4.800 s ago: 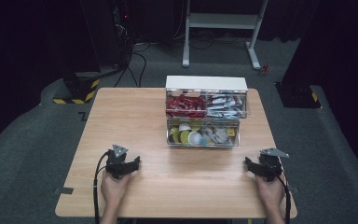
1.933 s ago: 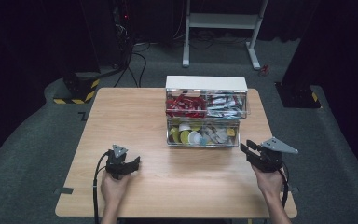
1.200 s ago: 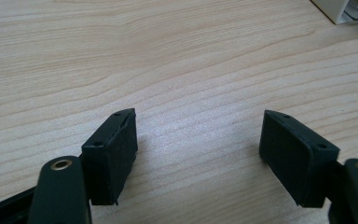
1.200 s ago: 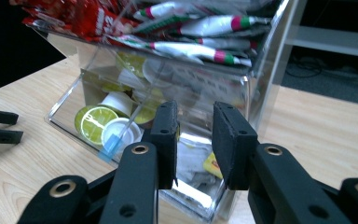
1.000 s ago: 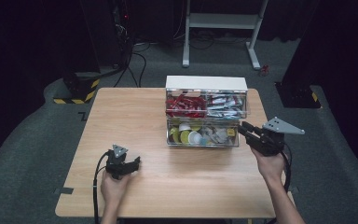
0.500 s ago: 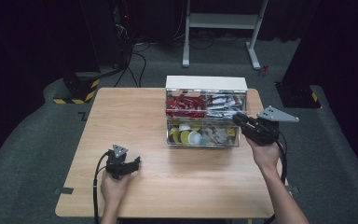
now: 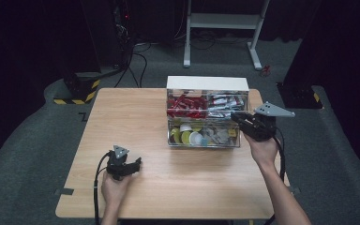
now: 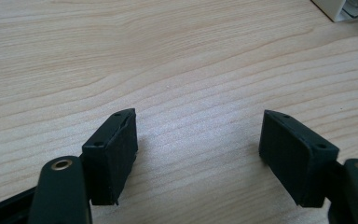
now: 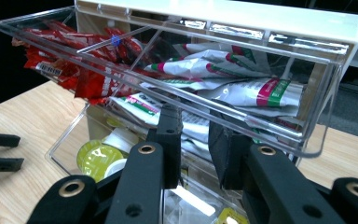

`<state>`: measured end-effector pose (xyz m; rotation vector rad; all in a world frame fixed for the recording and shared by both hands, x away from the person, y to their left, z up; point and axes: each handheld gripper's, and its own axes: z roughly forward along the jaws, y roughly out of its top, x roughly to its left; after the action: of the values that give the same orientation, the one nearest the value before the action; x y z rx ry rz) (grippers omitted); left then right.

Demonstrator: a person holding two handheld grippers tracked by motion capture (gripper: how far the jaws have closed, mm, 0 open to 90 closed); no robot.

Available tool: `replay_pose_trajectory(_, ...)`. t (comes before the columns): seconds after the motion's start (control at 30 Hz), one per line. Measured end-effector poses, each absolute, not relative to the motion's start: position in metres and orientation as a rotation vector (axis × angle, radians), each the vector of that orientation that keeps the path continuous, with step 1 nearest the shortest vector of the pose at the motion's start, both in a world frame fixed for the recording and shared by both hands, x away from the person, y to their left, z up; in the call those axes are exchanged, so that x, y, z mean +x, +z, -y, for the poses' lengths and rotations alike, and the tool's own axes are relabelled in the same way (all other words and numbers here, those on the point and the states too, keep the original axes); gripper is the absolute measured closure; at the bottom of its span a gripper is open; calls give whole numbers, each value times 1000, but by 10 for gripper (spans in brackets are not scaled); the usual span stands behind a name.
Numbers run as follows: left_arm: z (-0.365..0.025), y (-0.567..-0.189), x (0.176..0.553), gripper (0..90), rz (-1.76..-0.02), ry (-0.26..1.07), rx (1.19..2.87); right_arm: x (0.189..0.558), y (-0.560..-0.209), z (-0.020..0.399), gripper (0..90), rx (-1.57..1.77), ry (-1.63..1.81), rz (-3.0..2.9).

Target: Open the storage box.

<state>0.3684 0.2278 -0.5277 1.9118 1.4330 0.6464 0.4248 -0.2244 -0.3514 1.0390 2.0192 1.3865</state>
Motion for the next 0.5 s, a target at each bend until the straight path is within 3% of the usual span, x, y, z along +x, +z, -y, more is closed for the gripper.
replay_pose_trajectory(0.5, -227, -528, 370, 279, -1417, 639, 1924, 431, -336, 223, 731, 1018, 1428, -1982)
